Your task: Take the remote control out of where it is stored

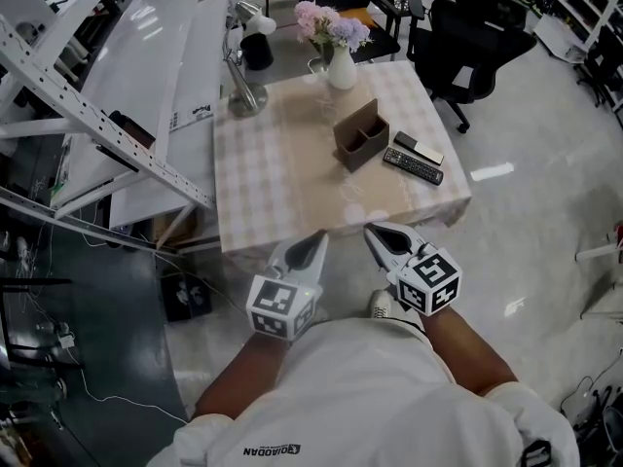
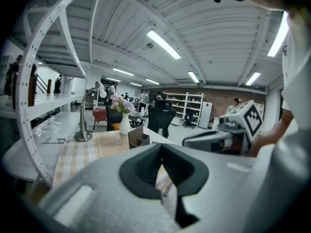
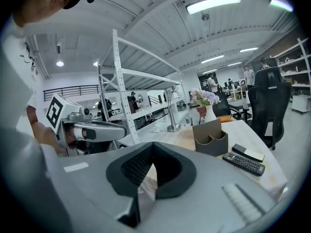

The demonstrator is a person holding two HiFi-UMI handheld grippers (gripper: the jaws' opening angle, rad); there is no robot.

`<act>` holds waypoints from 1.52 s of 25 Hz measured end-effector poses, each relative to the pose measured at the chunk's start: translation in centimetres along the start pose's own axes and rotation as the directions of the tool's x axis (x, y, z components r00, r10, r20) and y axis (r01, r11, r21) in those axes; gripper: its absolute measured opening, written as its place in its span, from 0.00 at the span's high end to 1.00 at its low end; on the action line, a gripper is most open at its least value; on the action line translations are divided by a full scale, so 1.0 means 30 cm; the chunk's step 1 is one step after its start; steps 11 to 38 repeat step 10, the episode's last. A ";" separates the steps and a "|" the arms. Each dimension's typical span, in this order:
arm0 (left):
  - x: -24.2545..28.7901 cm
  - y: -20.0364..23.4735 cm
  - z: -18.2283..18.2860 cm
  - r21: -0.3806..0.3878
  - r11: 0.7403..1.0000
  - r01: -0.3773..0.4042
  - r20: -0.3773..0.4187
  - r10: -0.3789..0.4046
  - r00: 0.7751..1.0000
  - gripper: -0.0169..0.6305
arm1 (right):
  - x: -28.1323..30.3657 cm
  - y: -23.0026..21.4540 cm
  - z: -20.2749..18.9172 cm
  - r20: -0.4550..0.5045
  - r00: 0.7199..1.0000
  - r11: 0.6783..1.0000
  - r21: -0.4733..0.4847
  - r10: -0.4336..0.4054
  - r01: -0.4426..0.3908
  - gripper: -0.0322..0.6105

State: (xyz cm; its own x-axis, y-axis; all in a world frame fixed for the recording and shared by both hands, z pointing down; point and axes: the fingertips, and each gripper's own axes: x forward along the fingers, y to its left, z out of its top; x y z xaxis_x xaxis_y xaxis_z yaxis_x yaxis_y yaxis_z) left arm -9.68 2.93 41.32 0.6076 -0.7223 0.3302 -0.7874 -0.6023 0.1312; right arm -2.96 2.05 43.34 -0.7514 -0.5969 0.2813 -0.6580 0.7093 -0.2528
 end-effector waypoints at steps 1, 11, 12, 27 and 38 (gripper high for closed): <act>0.000 0.000 -0.002 -0.001 1.000 -0.001 0.000 0.001 1.000 0.97 | 0.000 0.001 -0.001 0.000 1.000 1.000 -0.004 -0.001 0.001 0.94; 0.004 -0.015 -0.006 -0.001 1.000 -0.005 0.004 0.005 1.000 0.97 | -0.017 -0.006 -0.013 -0.005 1.000 1.000 -0.019 -0.005 0.005 0.94; 0.004 -0.015 -0.006 -0.001 1.000 -0.005 0.004 0.005 1.000 0.97 | -0.017 -0.006 -0.013 -0.005 1.000 1.000 -0.019 -0.005 0.005 0.94; 0.004 -0.015 -0.006 -0.001 1.000 -0.005 0.004 0.005 1.000 0.97 | -0.017 -0.006 -0.013 -0.005 1.000 1.000 -0.019 -0.005 0.005 0.94; 0.004 -0.015 -0.006 -0.001 1.000 -0.005 0.004 0.005 1.000 0.97 | -0.017 -0.006 -0.013 -0.005 1.000 1.000 -0.019 -0.005 0.005 0.94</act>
